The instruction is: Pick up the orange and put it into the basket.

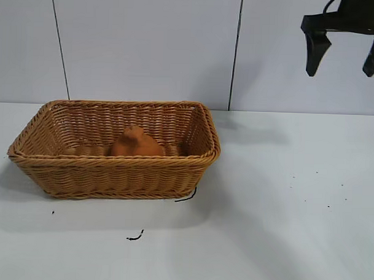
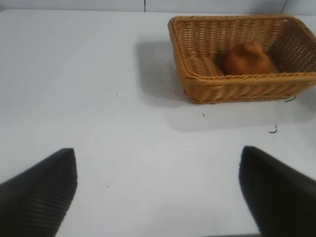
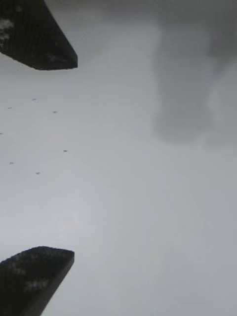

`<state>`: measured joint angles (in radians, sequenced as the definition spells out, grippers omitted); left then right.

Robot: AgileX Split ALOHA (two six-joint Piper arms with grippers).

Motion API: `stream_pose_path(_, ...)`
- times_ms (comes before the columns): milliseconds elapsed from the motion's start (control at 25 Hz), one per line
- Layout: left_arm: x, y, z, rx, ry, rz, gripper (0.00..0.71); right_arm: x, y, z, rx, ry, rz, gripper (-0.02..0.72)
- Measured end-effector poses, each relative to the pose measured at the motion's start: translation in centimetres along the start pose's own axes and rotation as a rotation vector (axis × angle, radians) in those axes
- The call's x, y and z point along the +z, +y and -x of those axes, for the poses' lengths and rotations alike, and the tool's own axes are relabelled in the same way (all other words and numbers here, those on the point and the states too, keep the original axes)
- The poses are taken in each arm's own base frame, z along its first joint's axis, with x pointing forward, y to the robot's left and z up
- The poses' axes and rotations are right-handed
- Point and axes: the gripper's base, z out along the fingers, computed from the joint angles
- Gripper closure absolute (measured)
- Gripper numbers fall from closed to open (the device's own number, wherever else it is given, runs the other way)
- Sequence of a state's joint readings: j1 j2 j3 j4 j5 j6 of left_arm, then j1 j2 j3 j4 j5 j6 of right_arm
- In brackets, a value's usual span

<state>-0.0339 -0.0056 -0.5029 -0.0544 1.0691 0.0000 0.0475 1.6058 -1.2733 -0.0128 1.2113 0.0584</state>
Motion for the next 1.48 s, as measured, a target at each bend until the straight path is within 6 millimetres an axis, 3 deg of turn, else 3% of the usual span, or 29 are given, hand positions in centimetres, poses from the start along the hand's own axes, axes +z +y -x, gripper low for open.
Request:
stream_pose_path(160, 0.0, 0.0, 0.0, 0.0, 0.0, 0.0, 0.071, -1.5, -0.4, -7.3, -0.005, -0.011, 0.002, 0.009)
stream_pose_path(360, 0.0, 0.0, 0.0, 0.0, 0.0, 0.0, 0.071, -3.0, -0.8, -14.9, -0.012, -0.132, 0.01, 0.008)
stream_pose_path(680, 0.0, 0.0, 0.0, 0.0, 0.0, 0.0, 0.071, -2.5, -1.3, -24.1, -0.052, -0.547, 0.017, 0.008)
stream_pose_path(1080, 0.0, 0.0, 0.0, 0.0, 0.0, 0.0, 0.071, -4.1, -1.6, -30.2, -0.053, -0.987, 0.024, 0.008)
stream_pose_path(1480, 0.0, 0.0, 0.0, 0.0, 0.0, 0.0, 0.071, -4.2, -1.7, -30.8, -0.052, -1.024, 0.025, 0.008)
